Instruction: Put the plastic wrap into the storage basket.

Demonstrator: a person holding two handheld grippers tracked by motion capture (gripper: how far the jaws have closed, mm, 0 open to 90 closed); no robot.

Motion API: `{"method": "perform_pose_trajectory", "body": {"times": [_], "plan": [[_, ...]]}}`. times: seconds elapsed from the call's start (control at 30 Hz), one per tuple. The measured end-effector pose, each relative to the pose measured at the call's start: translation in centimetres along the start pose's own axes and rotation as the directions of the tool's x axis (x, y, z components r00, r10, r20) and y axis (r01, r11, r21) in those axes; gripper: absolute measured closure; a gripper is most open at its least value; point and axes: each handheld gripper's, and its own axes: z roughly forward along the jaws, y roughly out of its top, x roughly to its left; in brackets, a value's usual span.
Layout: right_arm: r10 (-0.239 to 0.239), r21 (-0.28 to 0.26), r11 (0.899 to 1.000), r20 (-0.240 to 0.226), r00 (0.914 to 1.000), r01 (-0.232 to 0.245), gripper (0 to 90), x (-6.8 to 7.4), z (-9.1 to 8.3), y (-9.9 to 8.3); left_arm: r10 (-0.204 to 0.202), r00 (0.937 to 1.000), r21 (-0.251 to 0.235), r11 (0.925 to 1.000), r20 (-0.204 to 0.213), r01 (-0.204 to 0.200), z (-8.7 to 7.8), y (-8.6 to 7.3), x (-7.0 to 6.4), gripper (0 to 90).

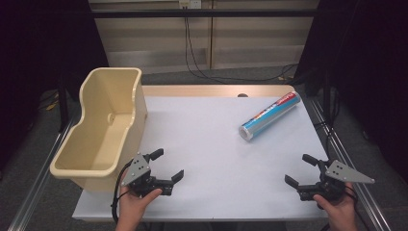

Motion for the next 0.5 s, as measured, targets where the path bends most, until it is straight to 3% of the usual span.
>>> {"method": "perform_pose_trajectory", "body": {"times": [0.33, 0.5], "plan": [[-0.004, -0.009, 1.0, 0.001, 1.0, 0.004, 0.0, 0.0, -0.1, 0.1, 0.007, 0.9997, 0.019, 0.9998, 0.025, -0.007, 1.9, 0.4, -0.5, 0.8], [0.001, -0.009, 1.0, -0.008, 1.0, -0.001, 0.0, 0.0, 0.0, 0.0, 0.0, 0.9991, 0.024, 0.9997, 0.043, -0.001, 3.9, 0.9, -1.2, 1.2]]}}
